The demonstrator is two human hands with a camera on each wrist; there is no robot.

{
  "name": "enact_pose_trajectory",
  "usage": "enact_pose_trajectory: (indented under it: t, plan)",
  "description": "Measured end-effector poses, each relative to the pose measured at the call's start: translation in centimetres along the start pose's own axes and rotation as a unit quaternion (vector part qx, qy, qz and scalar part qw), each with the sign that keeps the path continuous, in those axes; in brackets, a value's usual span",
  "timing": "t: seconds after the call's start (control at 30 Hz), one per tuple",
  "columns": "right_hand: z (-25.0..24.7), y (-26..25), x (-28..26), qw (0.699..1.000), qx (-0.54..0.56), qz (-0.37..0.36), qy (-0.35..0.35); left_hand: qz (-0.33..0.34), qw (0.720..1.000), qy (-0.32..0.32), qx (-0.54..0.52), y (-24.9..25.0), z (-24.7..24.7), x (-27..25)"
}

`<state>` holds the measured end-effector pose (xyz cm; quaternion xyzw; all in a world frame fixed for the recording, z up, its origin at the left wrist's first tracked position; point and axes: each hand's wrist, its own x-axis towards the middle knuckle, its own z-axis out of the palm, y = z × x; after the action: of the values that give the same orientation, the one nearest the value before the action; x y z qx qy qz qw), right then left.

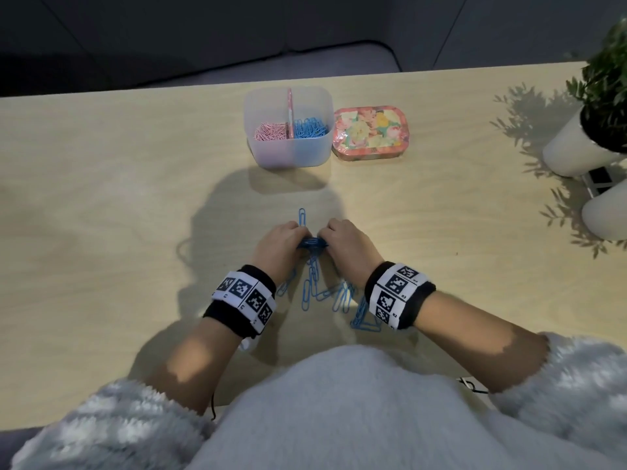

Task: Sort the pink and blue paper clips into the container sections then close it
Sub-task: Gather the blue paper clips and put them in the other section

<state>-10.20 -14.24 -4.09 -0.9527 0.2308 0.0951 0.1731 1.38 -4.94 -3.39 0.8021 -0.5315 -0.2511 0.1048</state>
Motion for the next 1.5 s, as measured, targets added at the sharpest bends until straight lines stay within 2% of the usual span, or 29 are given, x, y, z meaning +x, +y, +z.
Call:
enact_pose_trajectory:
  t: [0.13,0.23,0.3,0.4,0.47,0.6,0.7,0.77,0.9,1.0,1.07,1.17,1.23,1.37,1.5]
  plan:
    - [-1.0,1.2,0.9,0.999,0.039,0.006,-0.019,-0.024,0.999,0.022,-0.019,-0.5,-0.7,0.2]
    - [-3.1,2.1,1.4,0.991,0.125,0.043,0.005,-0.036,0.998,0.036,-0.028,-1.1,-1.1,0.3]
    - [-5.2,2.6,2.3,0.978,0.196,0.065,0.027,-0.040,0.997,0.049,-0.043,-1.3,-1.4,0.2]
    - [-9.5,3.1,4.8,0.942,0.317,0.096,0.047,-0.043,0.994,0.071,-0.074,-1.4,-1.9,0.2]
    - [-12.0,3.4,7.4,0.930,0.338,0.121,0.076,-0.046,0.991,0.078,-0.099,-1.3,-2.4,0.3]
    - [-14.7,3.8,13.4,0.919,0.338,0.182,0.093,-0.049,0.987,0.090,-0.124,-1.1,-3.8,1.0]
    - [-15.3,3.6,16.2,0.936,0.286,0.193,0.066,-0.051,0.981,0.103,-0.156,-0.9,-5.4,1.9]
    - [-15.4,3.1,17.1,0.947,0.240,0.201,0.072,-0.058,0.979,0.110,-0.161,-0.7,-6.7,2.9]
    - [-14.6,2.4,18.0,0.954,0.210,0.202,0.070,-0.064,0.969,0.168,-0.166,-0.2,-10.0,6.3]
    - [-14.7,2.7,17.2,0.950,0.232,0.194,0.083,-0.088,0.964,0.207,-0.143,0.2,-11.7,9.9]
    - [-14.8,3.5,16.3,0.936,0.280,0.178,0.116,-0.115,0.962,0.207,-0.138,0.5,-12.1,12.2]
    - [-14.8,4.5,13.8,0.908,0.350,0.166,0.163,-0.136,0.970,0.170,-0.110,1.3,-12.4,14.8]
    - [-14.5,4.9,11.9,0.898,0.375,0.154,0.171,-0.126,0.978,0.145,-0.079,2.1,-12.4,15.6]
    - [-13.1,5.8,7.4,0.908,0.364,0.121,0.167,-0.054,0.987,0.139,-0.060,3.2,-12.0,14.8]
    - [-9.8,6.7,1.6,0.959,0.265,0.045,0.091,0.015,0.986,0.162,-0.044,2.1,-10.6,9.6]
